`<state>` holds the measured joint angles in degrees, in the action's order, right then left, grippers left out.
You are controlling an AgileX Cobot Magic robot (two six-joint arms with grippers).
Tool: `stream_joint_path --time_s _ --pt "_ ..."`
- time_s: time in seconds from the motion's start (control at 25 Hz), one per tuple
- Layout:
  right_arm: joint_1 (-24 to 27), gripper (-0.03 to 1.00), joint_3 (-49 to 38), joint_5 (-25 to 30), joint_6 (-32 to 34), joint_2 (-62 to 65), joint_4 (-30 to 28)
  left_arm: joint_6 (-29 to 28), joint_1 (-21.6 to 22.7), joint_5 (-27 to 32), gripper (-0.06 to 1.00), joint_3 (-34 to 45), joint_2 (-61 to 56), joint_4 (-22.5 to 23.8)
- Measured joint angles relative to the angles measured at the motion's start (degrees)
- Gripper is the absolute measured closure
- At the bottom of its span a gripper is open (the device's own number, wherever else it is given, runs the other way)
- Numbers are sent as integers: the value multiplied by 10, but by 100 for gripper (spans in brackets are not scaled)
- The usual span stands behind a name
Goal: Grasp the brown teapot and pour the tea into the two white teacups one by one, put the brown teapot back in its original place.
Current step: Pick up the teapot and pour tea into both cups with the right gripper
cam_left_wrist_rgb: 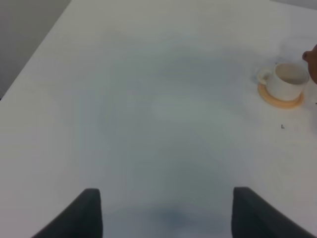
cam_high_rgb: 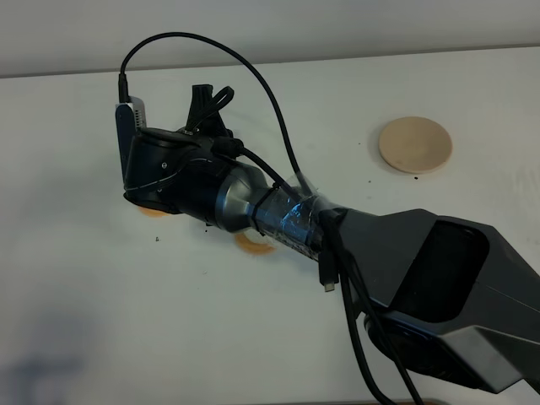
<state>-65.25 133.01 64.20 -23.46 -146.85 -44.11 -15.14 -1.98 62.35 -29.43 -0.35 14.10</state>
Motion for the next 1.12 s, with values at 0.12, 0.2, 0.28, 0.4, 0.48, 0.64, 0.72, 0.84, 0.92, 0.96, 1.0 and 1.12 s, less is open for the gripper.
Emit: stream_joint_path --time_s 0.12,0.2,0.28,0.4,0.48,0.64,0.72,0.84,0.92,0.96,1.0,1.12 --pt "-3 87 1 -1 -7 -7 -13 0 0 0 39 0 0 0" --pt "-5 87 1 0 -12 -12 -24 0 0 0 39 0 0 0" --pt "-8 87 1 1 -14 -17 -36 0 0 0 39 0 0 0" --pt "-9 87 1 2 -17 -17 -45 0 0 0 39 0 0 0" --pt "-10 87 1 2 -17 -17 -49 0 0 0 39 0 0 0" --pt "-11 87 1 9 -24 -17 -53 0 0 0 39 0 0 0" --pt "-11 87 1 10 -27 -17 -62 0 0 0 39 0 0 0" --pt "-14 87 1 10 -30 -17 -73 0 0 0 39 0 0 0" --pt "-17 87 1 10 -33 -17 -84 0 0 0 39 0 0 0" --pt "-18 87 1 10 -34 -17 -91 0 0 0 39 0 0 0" --pt "-20 87 1 9 -35 -17 -95 0 0 0 39 0 0 0" --pt "-22 87 1 8 -45 -17 -101 0 0 0 39 0 0 0"
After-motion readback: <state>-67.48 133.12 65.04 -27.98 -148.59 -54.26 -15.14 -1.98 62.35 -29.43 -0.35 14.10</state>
